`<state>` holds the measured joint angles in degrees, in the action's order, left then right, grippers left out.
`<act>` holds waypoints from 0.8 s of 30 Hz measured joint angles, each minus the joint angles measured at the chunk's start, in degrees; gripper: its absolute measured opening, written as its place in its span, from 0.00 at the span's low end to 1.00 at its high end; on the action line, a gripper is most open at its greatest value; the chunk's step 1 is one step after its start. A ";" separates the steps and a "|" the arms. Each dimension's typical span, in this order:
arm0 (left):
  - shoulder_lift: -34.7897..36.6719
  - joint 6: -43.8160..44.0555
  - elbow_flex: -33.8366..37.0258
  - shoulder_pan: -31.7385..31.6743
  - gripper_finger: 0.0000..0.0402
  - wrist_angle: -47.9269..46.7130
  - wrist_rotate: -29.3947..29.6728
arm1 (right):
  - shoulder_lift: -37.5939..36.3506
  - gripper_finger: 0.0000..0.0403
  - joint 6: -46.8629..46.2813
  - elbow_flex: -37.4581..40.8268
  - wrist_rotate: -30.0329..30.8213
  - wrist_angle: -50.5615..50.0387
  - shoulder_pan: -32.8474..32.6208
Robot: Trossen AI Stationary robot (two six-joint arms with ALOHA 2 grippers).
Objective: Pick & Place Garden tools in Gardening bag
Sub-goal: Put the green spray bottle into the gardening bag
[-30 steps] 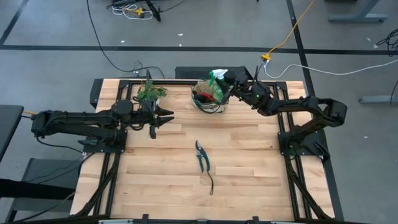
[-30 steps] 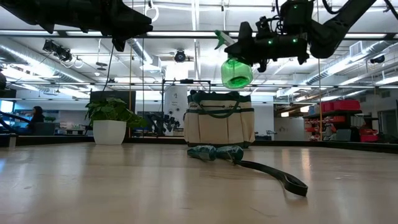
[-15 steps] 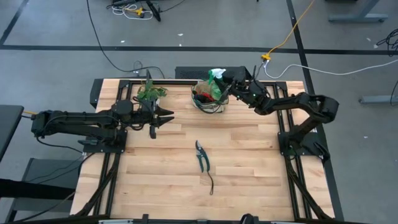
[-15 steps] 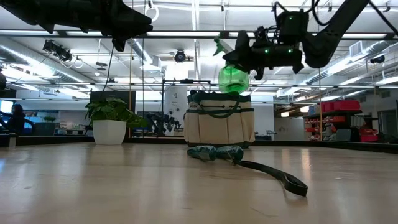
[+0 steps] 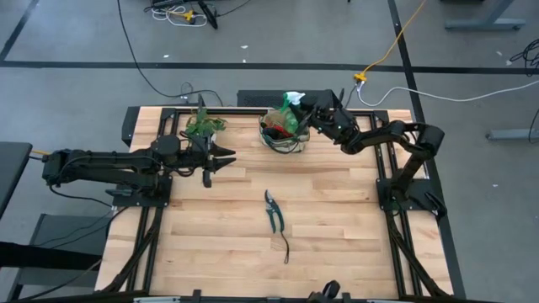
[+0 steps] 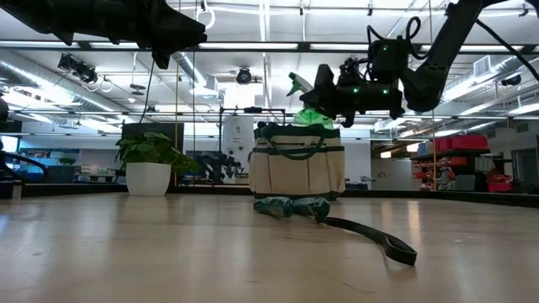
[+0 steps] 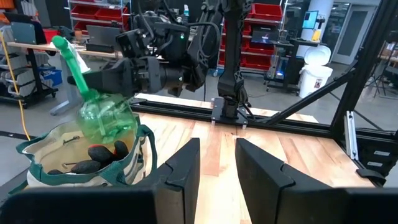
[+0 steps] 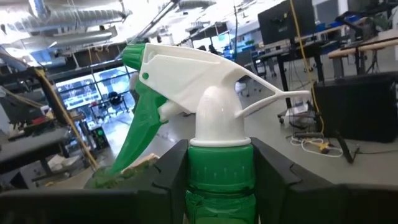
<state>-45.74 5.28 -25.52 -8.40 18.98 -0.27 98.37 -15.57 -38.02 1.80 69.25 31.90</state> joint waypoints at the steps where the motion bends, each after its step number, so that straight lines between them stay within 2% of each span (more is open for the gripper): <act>1: 0.00 0.00 0.01 0.00 0.27 0.00 0.00 | 0.00 0.33 0.02 0.00 0.04 0.34 0.19; 24: 0.00 -0.15 0.00 0.00 0.27 -0.02 0.00 | 0.02 0.33 2.99 0.00 1.29 -1.61 0.87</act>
<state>-45.75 5.13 -25.52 -8.40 18.96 -0.27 98.39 -12.58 -38.02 3.09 67.64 32.77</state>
